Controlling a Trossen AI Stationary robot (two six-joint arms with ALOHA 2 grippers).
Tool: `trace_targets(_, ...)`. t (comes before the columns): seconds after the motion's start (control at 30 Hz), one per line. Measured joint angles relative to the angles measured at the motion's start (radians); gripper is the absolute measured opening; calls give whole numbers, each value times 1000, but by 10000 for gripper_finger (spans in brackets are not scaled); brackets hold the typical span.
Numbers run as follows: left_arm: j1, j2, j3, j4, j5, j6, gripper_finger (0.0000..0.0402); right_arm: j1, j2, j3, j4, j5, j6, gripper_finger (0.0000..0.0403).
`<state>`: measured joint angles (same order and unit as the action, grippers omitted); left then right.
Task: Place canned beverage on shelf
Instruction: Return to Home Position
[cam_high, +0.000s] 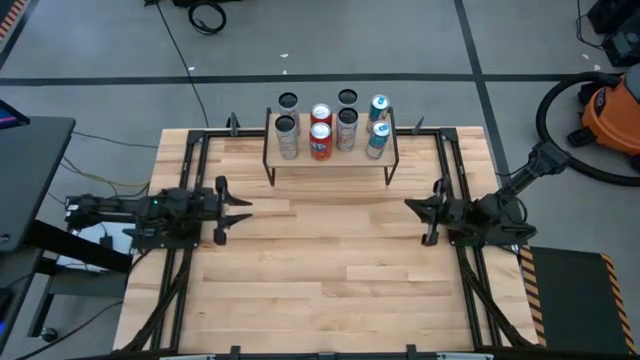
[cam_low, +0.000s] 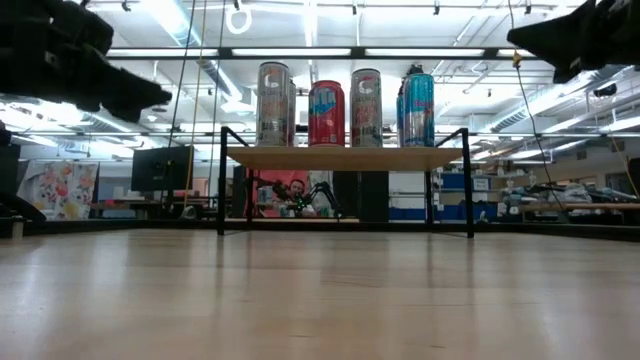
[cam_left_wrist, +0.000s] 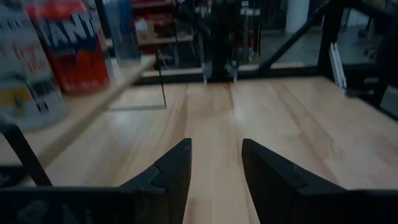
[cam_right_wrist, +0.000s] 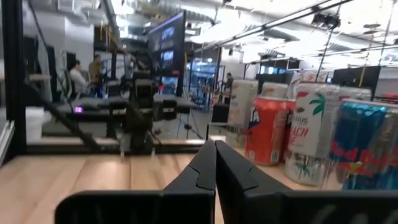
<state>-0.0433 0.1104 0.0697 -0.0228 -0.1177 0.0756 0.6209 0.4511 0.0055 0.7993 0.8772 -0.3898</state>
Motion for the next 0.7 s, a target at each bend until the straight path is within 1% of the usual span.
trace_targets(0.13,0,0,-30,-23,0,-9,150,0,0,0,-55,0,36,9)
trace_targets(0.27,-7,-1,-52,27,10,-3,150,0,0,0,-94,-1,46,9)
trace_targets(0.4,-27,-2,-62,49,13,11,150,-8,0,0,-96,-7,8,9)
trace_targets(0.6,-41,-3,-62,105,10,24,150,-44,-27,0,-30,-7,-83,9)
trace_targets(0.7,-41,-2,-62,177,-5,23,150,-65,-62,0,-22,27,-104,9)
